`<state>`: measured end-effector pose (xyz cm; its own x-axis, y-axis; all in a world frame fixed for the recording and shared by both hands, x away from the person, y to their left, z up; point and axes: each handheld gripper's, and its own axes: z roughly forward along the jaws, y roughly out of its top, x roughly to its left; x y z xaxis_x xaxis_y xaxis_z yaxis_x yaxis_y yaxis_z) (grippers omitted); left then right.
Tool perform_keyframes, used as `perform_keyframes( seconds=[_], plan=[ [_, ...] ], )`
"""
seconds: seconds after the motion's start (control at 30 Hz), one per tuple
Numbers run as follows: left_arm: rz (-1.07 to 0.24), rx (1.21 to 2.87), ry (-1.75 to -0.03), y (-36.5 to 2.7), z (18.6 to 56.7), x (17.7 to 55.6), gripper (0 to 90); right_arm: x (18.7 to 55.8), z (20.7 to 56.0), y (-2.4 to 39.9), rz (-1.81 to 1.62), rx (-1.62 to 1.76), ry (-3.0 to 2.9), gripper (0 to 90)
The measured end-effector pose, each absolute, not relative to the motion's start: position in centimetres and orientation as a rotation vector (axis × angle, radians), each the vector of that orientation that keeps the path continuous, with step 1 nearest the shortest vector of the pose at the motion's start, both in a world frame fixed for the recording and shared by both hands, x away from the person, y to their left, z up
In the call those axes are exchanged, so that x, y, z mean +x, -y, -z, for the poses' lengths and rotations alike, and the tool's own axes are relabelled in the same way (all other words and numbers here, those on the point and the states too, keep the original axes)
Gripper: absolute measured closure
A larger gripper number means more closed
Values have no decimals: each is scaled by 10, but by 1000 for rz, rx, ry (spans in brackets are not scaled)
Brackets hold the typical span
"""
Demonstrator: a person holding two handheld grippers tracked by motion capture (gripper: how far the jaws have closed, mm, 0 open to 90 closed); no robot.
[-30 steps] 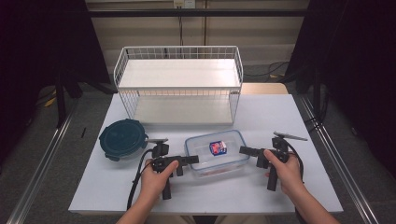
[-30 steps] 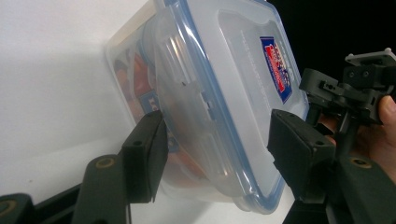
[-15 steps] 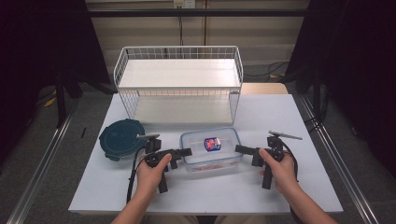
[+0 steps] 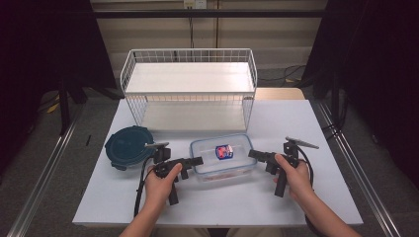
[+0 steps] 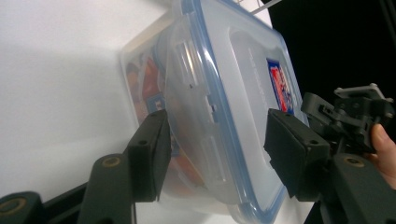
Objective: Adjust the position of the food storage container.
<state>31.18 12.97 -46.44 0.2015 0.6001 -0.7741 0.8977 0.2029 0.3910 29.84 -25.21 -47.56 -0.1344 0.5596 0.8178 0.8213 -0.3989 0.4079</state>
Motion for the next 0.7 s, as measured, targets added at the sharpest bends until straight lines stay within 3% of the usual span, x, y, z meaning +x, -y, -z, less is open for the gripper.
perform_keyframes(
  seconds=[0.23, 0.7],
  plan=[
    [327, 1444, -1498, -139, 459, 311, 497, 296, 473, 247, 1565, -1859, 1590, 661],
    [299, 1422, -1463, -148, 451, 309, 519, 292, 465, 242, 1615, -1797, 1614, 694]
  ],
)
